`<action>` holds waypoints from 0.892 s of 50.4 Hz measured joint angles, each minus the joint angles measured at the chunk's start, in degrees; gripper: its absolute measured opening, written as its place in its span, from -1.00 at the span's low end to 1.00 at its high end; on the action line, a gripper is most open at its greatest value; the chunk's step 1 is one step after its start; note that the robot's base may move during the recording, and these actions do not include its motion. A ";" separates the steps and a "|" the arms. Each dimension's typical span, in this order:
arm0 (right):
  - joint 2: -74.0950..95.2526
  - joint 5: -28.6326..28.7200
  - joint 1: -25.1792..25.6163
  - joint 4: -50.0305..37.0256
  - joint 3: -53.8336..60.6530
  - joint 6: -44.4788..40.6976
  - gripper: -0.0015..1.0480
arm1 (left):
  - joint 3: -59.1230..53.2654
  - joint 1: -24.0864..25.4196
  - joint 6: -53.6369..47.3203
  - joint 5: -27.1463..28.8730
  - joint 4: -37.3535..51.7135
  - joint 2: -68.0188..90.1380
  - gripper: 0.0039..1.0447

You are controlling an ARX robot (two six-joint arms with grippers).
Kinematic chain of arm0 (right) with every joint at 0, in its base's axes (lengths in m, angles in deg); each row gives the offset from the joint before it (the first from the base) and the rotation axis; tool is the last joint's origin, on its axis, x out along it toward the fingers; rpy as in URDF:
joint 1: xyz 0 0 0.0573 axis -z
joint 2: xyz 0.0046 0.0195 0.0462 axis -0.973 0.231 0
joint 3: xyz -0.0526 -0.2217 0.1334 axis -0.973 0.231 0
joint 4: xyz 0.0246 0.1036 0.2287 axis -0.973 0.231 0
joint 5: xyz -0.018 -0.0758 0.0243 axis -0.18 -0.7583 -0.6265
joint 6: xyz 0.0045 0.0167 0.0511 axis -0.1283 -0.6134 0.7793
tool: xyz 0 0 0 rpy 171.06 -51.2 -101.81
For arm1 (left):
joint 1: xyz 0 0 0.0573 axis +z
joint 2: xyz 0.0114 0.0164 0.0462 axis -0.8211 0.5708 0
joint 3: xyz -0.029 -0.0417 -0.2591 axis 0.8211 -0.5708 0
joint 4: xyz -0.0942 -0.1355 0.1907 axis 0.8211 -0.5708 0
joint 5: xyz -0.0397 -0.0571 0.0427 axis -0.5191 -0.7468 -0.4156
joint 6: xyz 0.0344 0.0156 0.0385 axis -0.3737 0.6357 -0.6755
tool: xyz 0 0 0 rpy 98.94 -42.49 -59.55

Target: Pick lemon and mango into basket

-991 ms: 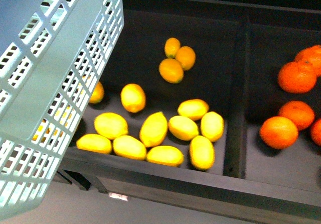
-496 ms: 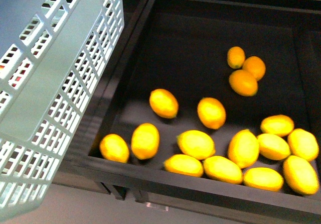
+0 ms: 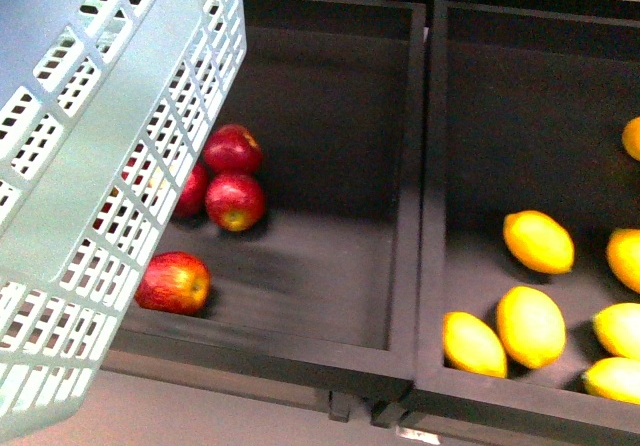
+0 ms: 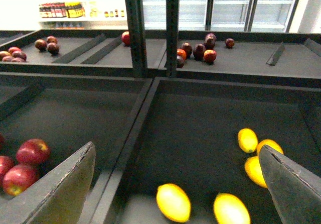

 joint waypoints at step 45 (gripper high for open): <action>0.02 0.20 0.13 0.00 0.04 0.00 0.83 | 8.44 -6.75 -28.17 -9.40 0.35 13.38 -0.92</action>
